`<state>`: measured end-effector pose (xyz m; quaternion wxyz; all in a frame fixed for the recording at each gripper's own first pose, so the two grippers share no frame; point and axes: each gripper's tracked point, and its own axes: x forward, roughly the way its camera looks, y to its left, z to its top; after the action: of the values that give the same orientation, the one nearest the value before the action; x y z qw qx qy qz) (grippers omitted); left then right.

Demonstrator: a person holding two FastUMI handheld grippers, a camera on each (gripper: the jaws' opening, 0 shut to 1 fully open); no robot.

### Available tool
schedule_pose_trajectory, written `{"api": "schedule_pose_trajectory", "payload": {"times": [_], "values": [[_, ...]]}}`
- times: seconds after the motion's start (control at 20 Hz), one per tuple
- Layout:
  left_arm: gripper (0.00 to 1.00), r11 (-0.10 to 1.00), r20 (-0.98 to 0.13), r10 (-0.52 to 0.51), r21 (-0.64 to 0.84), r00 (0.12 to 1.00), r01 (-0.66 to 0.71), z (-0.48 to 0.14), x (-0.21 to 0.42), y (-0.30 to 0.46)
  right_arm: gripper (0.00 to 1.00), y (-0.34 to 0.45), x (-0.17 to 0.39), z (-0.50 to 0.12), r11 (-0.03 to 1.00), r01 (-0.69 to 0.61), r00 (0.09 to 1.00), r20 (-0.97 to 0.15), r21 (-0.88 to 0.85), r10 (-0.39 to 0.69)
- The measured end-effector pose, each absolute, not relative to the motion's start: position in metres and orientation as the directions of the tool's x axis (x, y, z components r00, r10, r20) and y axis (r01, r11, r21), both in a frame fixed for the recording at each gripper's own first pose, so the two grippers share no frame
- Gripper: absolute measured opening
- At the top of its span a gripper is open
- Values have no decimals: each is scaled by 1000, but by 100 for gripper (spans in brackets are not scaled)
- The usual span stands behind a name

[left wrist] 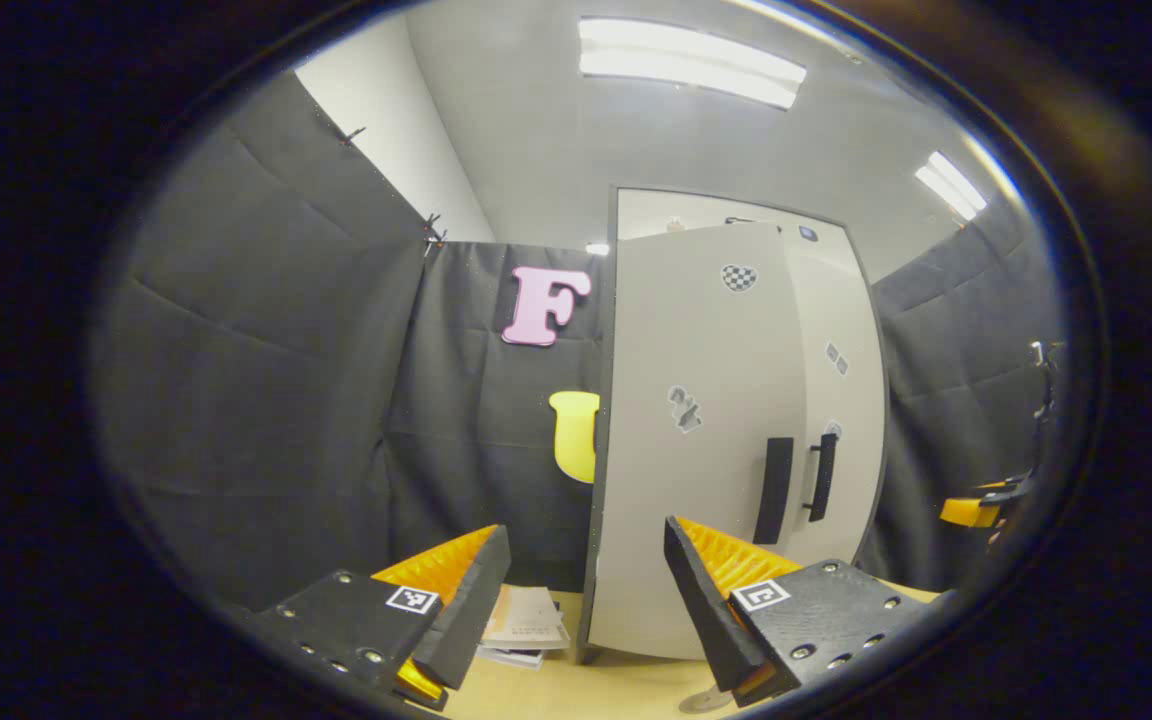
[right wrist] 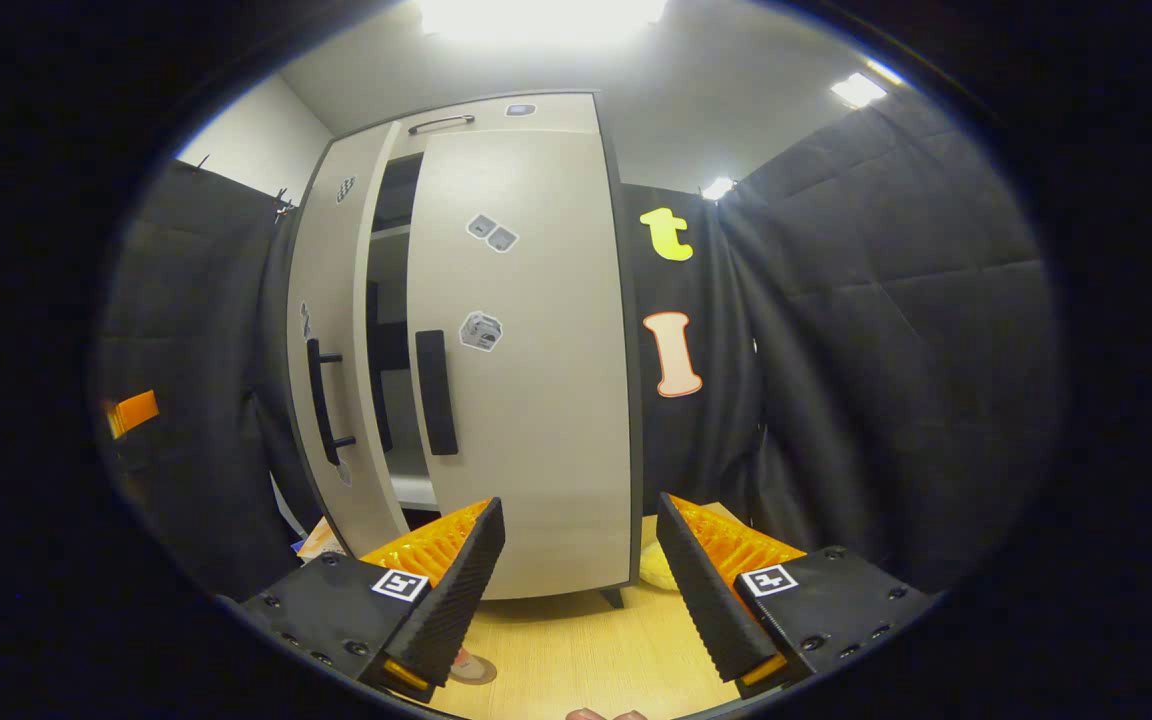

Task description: Grasp the bottle in the cabinet with the left hand and place it on the coaster, then close the right door with the right hand and the left door with the left hand.

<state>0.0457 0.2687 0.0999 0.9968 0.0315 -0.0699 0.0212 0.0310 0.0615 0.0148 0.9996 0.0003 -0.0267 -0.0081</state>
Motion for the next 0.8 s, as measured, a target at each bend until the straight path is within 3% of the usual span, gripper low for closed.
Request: {"api": "schedule_pose_trajectory", "payload": {"times": [0.05, 0.2, 0.25, 0.3, 0.35, 0.5, 0.55, 0.6, 0.7, 0.75, 0.8], "values": [[97, 997, 137, 47, 55, 989, -55, 97, 42, 271, 98, 67, 33, 17, 1000, 1, 998, 55, 3, -2], [83, 996, 113, 68, 43, 991, -73, 88, 39, 275, 98, 71, 32, 27, 1000, 8, 997, 79, -4, -8], [83, 996, 94, 76, 38, 993, -80, 82, 41, 276, 98, 70, 30, 29, 1000, 18, 996, 85, -8, -17], [84, 996, 83, 80, 35, 993, -83, 80, 42, 277, 92, 72, 29, 30, 1000, 17, 995, 95, -12, -16], [83, 996, 81, 75, 33, 994, -78, 79, 43, 275, 98, 74, 29, 30, 1000, 19, 994, 104, -16, -17], [83, 997, 82, 61, 43, 995, -64, 76, 47, 274, 98, 74, 27, 30, 999, 36, 992, 119, -15, -34], [83, 997, 77, 62, 44, 995, -65, 73, 49, 275, 92, 74, 27, 30, 999, 37, 992, 118, -8, -36], [83, 997, 66, 58, 39, 996, -61, 67, 51, 274, 98, 74, 28, 31, 999, 40, 992, 121, -4, -39], [97, 999, 50, 32, 22, 998, -33, 62, 56, 269, 98, 74, 24, 35, 999, 52, 990, 134, -3, -51], [90, 1000, 48, 23, 18, 999, -23, 62, 58, 268, 98, 75, 22, 36, 998, 59, 988, 140, -2, -58], [90, 1000, 46, 17, 18, 999, -17, 62, 60, 270, 97, 75, 21, 36, 998, 66, 987, 144, -1, -65]]}}
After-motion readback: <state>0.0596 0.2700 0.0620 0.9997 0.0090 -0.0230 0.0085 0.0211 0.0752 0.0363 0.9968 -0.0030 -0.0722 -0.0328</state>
